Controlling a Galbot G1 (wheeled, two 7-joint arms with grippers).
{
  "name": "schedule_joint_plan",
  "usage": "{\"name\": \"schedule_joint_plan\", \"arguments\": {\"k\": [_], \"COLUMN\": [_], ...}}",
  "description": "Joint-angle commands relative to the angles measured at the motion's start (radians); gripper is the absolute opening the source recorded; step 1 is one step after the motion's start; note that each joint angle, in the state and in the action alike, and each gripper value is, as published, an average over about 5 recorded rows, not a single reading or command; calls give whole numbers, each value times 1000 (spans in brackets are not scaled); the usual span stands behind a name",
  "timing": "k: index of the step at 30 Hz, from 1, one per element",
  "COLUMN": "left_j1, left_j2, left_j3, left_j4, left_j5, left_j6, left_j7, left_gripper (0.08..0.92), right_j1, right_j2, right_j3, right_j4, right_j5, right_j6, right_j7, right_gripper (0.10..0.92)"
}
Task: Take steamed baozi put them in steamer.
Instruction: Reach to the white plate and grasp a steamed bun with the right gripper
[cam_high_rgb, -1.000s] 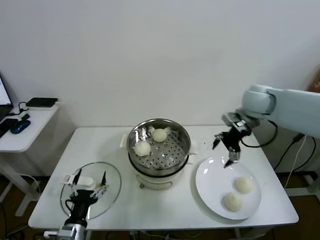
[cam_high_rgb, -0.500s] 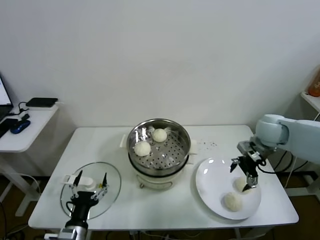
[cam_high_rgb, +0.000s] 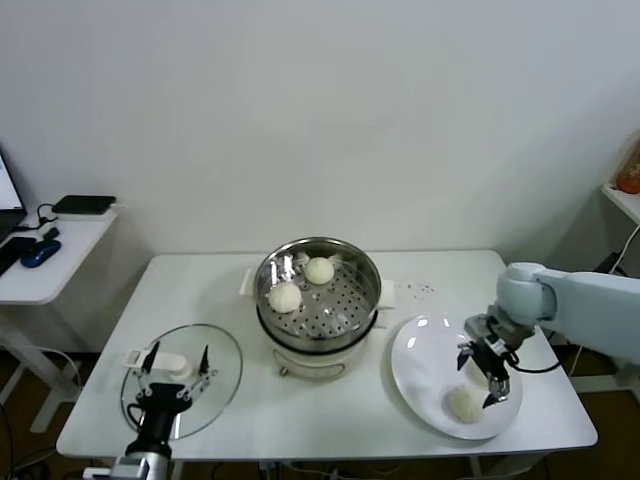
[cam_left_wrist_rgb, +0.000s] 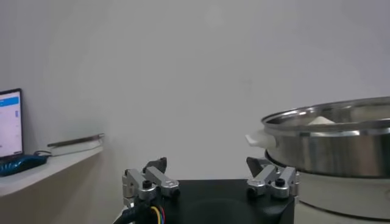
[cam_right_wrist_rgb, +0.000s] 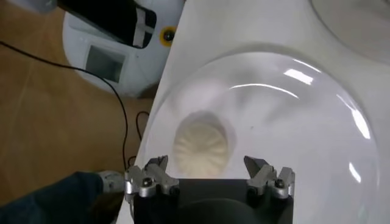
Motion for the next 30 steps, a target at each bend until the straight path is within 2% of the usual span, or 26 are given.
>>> {"name": "schedule_joint_plan", "arguments": {"k": [1, 30], "left_j1": [1, -4], "left_j2": [-1, 0], "left_j3": [-1, -11], "left_j4": [3, 15], "left_j5": [-9, -21], "left_j6": [4, 5], "left_j7": [0, 0], "left_gripper": [823, 823], "right_j1": [-87, -131], "right_j2": [26, 44], "right_j3": [41, 61], "right_j4": [-27, -45], "right_j5": [-72, -86], "right_j6": [8, 12], "right_j7": [7, 2], "right_gripper": [823, 823]}}
